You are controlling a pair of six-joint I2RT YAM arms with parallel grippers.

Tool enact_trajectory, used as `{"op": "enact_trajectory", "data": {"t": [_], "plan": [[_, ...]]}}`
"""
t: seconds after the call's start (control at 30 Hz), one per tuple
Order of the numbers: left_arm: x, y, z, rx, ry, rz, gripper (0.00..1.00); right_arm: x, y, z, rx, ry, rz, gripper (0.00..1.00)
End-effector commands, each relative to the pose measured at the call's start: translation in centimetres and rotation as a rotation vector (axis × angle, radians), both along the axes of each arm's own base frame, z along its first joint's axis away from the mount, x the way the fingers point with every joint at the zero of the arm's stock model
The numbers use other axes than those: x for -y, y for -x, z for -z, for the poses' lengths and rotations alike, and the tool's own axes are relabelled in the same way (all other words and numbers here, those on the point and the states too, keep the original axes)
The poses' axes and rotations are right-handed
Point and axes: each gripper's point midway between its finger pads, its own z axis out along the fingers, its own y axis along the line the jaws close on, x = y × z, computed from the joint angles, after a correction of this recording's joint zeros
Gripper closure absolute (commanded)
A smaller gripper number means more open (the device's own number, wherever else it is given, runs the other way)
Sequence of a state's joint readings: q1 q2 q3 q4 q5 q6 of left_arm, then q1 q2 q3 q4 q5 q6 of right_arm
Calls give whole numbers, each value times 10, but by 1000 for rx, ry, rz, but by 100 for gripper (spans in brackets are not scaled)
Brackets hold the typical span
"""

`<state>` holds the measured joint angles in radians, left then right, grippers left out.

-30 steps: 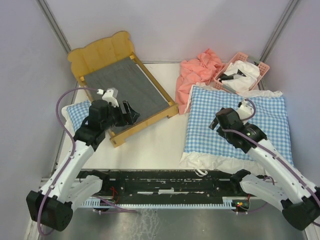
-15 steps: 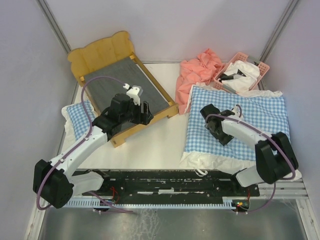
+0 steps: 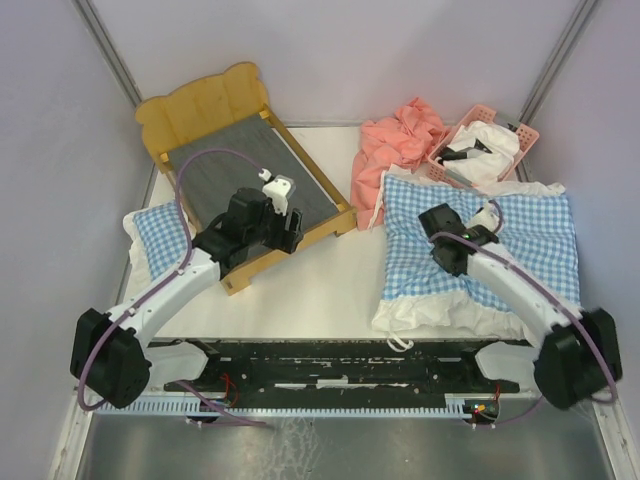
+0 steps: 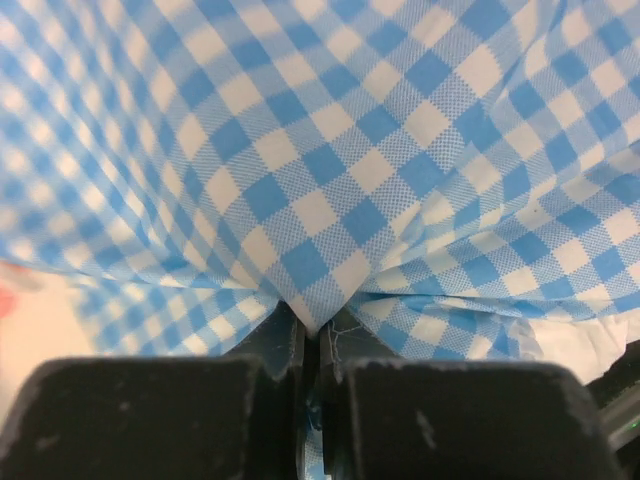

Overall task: Set up the pet bed
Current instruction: Pick up the mattress at the corner of the board.

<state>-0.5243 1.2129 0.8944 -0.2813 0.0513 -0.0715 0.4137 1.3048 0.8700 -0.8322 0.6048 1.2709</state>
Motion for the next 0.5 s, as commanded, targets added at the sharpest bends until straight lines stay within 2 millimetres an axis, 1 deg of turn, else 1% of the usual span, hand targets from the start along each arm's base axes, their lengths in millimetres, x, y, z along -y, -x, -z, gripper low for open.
{"op": "enact_trajectory", "data": {"t": [0.0, 0.07, 0.17, 0.3, 0.4, 0.47], "plan": [[3, -7, -2, 64, -66, 77, 21, 28, 4, -84, 250, 54, 5, 98], [1, -7, 3, 59, -100, 94, 21, 34, 9, -120, 386, 30, -9, 98], [-2, -8, 14, 53, -160, 127, 21, 43, 20, -165, 531, 12, -8, 98], [1, -8, 19, 66, -192, 194, 24, 56, 34, -224, 688, 11, -2, 98], [3, -2, 32, 49, -195, 235, 27, 66, 42, -260, 767, 37, 3, 98], [4, 3, 45, 7, -206, 257, 32, 70, 47, -277, 799, 41, 11, 98]]}}
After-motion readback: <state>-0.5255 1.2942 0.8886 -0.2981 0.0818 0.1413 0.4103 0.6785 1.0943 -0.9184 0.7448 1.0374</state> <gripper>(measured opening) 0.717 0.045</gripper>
